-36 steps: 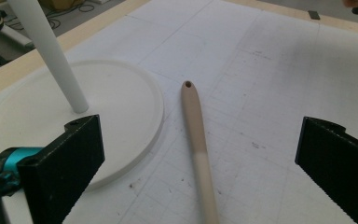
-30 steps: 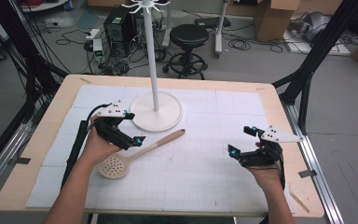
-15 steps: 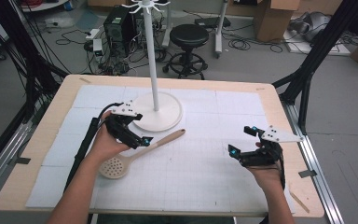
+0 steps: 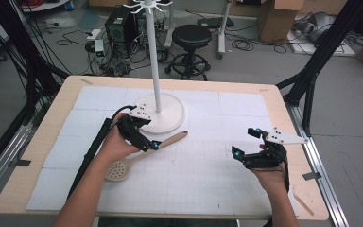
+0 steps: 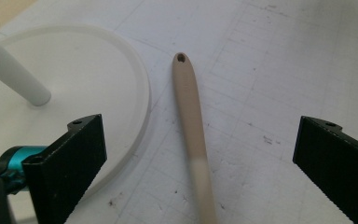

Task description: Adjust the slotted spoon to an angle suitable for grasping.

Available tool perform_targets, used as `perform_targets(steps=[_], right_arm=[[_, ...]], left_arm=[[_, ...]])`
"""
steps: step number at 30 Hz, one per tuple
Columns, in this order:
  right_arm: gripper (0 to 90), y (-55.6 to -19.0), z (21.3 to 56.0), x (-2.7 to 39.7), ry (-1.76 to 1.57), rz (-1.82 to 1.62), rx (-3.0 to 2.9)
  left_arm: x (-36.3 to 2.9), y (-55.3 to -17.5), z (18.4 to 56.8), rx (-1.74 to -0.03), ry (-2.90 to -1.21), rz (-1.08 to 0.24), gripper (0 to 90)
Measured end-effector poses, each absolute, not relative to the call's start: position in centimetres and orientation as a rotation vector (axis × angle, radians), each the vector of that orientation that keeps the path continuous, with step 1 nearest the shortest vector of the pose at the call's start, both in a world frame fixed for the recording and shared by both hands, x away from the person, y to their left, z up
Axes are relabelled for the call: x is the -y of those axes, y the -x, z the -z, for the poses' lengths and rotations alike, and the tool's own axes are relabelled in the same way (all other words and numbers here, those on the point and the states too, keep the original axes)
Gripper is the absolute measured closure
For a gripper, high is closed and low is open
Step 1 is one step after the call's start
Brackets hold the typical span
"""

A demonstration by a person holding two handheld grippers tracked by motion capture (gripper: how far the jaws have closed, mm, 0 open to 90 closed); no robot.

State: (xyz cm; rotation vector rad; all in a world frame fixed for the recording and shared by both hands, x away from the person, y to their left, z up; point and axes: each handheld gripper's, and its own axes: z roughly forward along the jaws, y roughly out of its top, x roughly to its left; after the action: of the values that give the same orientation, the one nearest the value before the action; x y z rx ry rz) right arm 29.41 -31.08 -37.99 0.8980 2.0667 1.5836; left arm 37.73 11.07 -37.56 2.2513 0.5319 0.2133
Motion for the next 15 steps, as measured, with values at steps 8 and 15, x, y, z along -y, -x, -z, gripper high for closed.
perform_targets(steps=[8, 15], right_arm=[[0.7, -29.4, 38.0, 31.1, -0.902, -1.586, -2.066], [0.7, -29.5, 38.0, 31.1, -0.896, -1.585, -2.069]], left_arm=[[-10.3, -38.1, 38.8, -0.506, -2.334, -0.150, 14.7], [-9.8, -38.5, 39.5, -0.513, -2.385, -0.125, 24.3]])
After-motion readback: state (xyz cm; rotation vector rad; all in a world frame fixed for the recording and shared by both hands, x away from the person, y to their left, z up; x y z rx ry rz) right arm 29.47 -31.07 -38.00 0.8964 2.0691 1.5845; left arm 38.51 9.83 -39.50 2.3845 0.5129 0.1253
